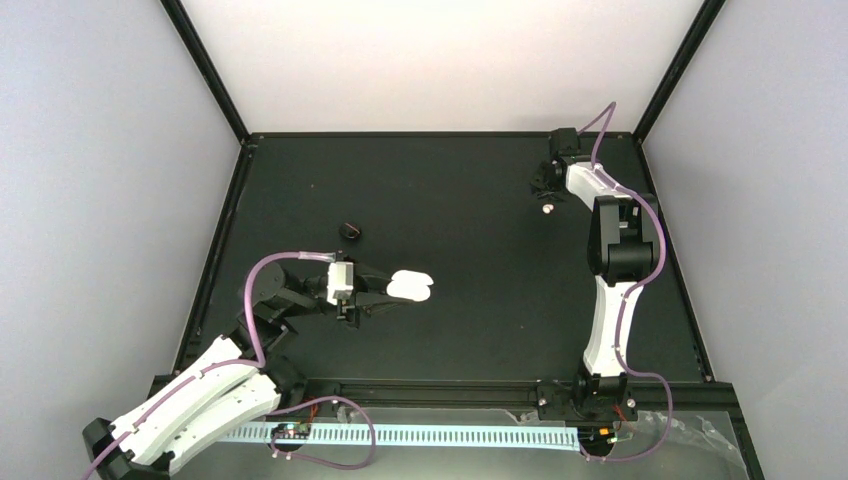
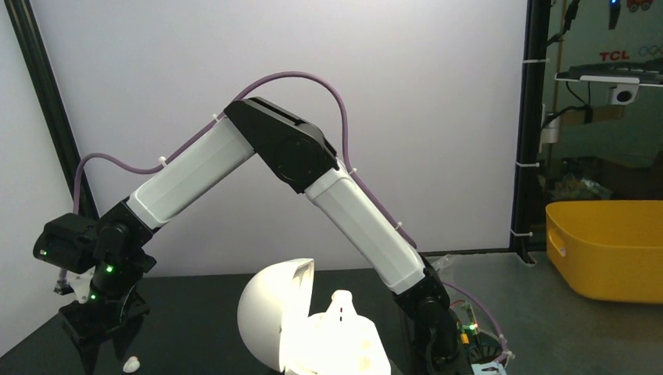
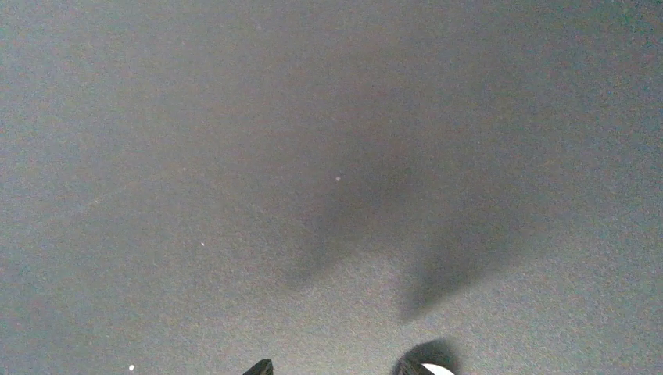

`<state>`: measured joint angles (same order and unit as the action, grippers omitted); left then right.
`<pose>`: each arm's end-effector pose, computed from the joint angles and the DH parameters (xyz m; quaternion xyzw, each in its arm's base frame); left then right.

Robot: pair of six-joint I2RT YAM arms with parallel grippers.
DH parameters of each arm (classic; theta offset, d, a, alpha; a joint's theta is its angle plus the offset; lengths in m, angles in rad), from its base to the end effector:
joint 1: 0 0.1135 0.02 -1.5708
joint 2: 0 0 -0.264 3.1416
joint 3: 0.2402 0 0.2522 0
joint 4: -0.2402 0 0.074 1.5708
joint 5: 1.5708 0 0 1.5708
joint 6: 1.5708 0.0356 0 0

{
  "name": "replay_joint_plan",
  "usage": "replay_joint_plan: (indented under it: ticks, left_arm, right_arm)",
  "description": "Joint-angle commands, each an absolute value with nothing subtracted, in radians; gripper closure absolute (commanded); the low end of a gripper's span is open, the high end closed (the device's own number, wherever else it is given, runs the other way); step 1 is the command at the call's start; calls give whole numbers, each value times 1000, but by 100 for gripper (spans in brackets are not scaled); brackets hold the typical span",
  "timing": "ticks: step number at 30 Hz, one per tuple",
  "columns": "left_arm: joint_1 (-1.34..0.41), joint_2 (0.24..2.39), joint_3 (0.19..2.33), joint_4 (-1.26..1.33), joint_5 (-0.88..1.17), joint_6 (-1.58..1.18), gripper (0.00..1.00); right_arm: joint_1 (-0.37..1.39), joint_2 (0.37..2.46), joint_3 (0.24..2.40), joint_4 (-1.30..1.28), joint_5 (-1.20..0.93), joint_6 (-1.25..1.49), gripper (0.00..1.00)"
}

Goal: Insert the wireless bluetooth earbuds into the charging case
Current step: Pick up the earbud from the center of the board.

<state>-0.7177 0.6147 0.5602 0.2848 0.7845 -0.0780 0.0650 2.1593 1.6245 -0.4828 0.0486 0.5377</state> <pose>0.0955 -0.1168 0.3350 0.4649 0.4507 -0.4995 0.5756 0.4646 0.0285 0.1666 0.2316 0.9334 0.0587 0.2676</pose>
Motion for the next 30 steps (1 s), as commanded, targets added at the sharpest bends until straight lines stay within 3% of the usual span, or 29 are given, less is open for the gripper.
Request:
replay_joint_plan:
  ticks: [1,30]
  left_arm:
    - [-721,600,567,297,772,-67,98]
    - [-723,551,563,296,772,-81,98]
  right_arm:
    - [56,2169,1625,-527,46,522,59]
    - [45,2117,1541,-602,120,459,68]
